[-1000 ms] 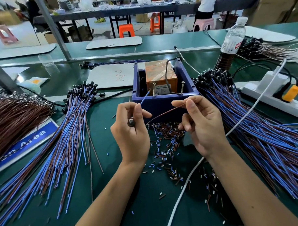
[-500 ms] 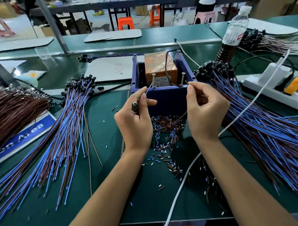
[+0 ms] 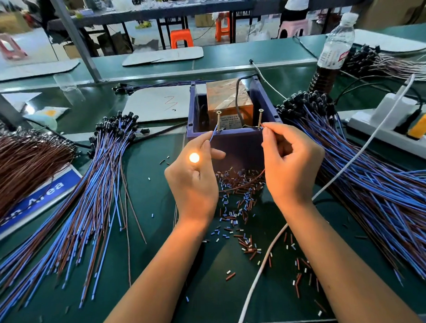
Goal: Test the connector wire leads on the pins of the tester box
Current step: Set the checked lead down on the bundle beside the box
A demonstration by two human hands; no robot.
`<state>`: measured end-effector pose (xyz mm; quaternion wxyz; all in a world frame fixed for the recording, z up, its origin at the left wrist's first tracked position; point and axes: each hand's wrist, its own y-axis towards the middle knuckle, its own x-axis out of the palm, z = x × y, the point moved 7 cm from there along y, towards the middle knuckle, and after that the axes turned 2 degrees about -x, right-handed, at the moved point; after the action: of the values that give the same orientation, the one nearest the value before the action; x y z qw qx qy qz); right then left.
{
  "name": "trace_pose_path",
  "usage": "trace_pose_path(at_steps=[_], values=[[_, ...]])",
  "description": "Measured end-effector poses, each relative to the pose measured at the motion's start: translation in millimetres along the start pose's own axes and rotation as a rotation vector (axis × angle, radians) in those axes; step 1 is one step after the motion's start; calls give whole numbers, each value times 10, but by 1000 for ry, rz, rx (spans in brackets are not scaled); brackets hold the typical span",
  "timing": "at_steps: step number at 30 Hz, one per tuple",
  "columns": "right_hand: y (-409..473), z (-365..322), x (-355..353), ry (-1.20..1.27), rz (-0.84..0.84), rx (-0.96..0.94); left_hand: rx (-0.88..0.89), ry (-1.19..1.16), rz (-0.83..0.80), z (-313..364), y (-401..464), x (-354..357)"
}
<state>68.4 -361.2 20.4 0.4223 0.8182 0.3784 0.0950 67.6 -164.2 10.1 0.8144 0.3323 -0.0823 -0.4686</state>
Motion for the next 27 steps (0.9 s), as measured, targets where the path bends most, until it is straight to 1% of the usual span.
trace_pose_path(at_steps=[4,9,12,14,15,17,18,20,21,22,23,24,26,27], values=[[-13,27,-5,19,-1,31,28,5,44,23,-13,-34],[-59,92,-135,86,28,161,11,-259,63,59,-49,-102],[-31,108,-363,79,79,217,-41,-294,-19,289,-115,95],[49,140,-658,36,143,249,-67,-350,-141,556,-192,378],[100,168,-854,0,182,253,-100,-394,-232,686,-245,580],[223,222,-1273,-69,264,252,-229,-439,-453,898,-382,1042],[292,275,-1528,-110,310,255,-344,-458,-594,996,-504,1329],[405,415,-2012,-218,392,294,-655,-504,-884,1176,-828,1885],[442,499,-2233,-275,420,331,-801,-529,-1010,1275,-1001,2122],[466,576,-2412,-327,432,368,-925,-568,-1101,1364,-1149,2321],[485,639,-2567,-380,429,400,-1034,-614,-1156,1441,-1279,2496],[492,687,-2678,-437,413,423,-1128,-655,-1178,1482,-1371,2634],[475,731,-2809,-579,366,433,-1290,-728,-1125,1480,-1489,2851],[456,726,-2824,-641,350,422,-1343,-761,-1082,1445,-1499,2925]])
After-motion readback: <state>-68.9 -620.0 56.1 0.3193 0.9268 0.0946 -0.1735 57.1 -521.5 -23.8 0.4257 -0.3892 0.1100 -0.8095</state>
